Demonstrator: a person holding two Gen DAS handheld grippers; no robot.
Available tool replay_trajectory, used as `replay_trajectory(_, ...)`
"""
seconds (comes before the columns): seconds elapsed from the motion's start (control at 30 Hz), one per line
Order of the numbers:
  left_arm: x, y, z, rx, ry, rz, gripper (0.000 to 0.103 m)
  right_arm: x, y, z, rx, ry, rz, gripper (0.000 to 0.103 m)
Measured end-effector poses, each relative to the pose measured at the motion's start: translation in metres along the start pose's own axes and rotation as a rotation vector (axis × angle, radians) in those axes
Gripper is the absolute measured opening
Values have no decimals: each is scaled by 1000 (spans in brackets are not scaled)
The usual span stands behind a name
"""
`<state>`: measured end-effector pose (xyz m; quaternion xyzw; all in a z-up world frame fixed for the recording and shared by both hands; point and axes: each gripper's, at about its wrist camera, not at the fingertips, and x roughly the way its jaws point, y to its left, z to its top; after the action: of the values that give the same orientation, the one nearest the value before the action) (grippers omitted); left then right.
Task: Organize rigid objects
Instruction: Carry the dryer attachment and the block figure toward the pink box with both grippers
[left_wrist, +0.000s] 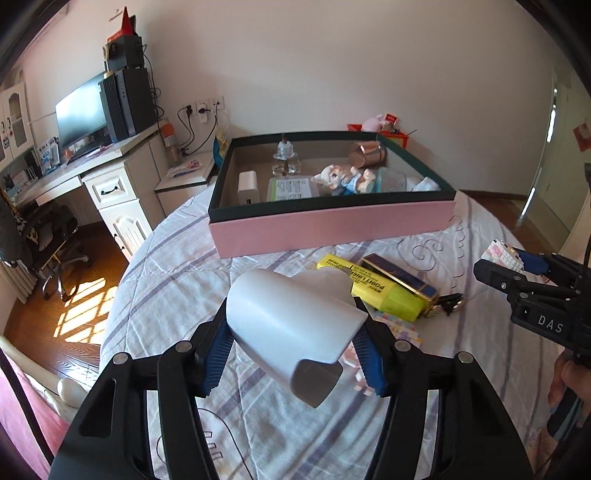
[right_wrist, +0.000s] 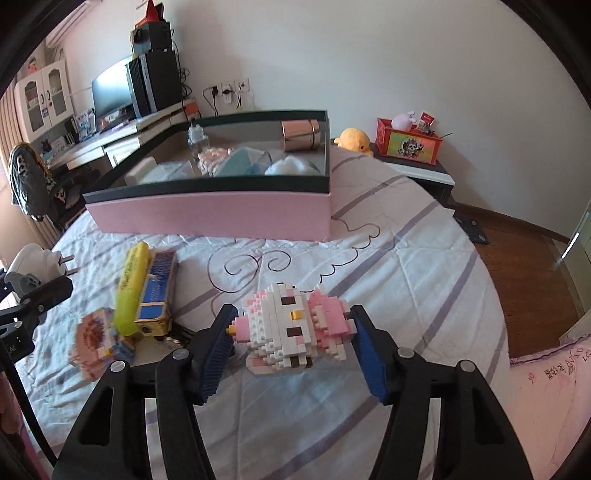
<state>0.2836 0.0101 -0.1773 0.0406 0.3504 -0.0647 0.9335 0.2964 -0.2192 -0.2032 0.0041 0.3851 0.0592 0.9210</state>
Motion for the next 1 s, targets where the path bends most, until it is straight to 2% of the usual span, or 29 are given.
replay_trajectory(0.2, -74, -14, 3, -16, -141, -14, 61, -98, 37, -2, -23, -234, 82, 63)
replay_trajectory(0.33, -122, -18, 2, -19, -230, 7, 61, -148, 62, -6, -70, -322, 92, 63)
replay_trajectory(0.47, -157, -23, -1, -11, -295, 14, 61, -181, 78, -8, -94, -389, 82, 63)
replay_trajectory(0.77, -197, -26, -4, -11, -368, 40, 61, -212, 90, -9, -120, -454, 73, 63)
replay_trajectory(1.0, -188, -30, 10, 5, -386, 65, 61, -210, 89, -3, -129, -466, 69, 63)
